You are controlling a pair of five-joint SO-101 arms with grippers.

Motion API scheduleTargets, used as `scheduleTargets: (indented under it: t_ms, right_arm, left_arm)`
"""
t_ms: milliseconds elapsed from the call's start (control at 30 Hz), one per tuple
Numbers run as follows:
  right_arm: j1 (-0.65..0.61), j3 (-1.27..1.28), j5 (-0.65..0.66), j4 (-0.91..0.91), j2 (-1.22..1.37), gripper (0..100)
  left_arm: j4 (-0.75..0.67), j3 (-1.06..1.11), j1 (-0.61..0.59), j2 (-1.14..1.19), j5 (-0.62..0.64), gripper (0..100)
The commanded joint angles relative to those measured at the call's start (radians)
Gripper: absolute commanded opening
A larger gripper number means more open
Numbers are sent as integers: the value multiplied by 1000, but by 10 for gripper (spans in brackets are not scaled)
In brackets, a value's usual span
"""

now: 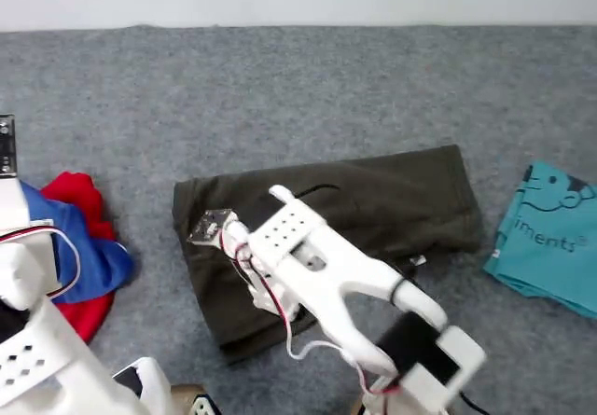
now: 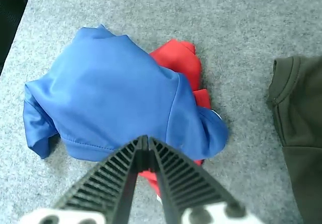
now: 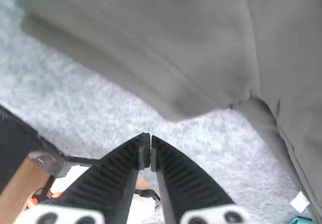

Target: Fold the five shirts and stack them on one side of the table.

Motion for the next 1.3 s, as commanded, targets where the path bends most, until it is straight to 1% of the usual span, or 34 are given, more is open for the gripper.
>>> scheduleTargets:
  t_ms: [0,100,200,267,367,400,433,600,800,1033,1267]
  right_arm:
    - [-5,112,109,-22,-185,9]
    - [-5,255,157,-143,-305,9]
    - [-15,373,169,-302,-364,19]
    - [-33,414,201,-357,-366,86]
    - [-71,443,239,-394,-366,251]
    - [-85,445,239,-400,-366,287]
    - [-96,445,239,-404,-364,299]
    - [-168,443,324,-427,-318,299]
    - [-225,436,324,-472,-200,299]
    - [-231,423,327,-564,-113,299]
    - [-226,427,325,-590,-93,296]
  left_arm:
    - [-12,-5,-2,-14,6,14]
    - [-12,-4,-2,-14,6,14]
    - [-12,-4,-2,-14,6,14]
    - [-11,-4,-2,-14,6,14]
    - [-6,-4,-2,-14,6,14]
    - [-6,-4,-2,-14,6,14]
    - [-6,-4,-2,-14,6,14]
    - [-6,-4,-2,-14,6,14]
    - [-6,-4,-2,-14,6,14]
    - [-8,-4,-2,-14,6,14]
    - [-8,-4,-2,-14,6,14]
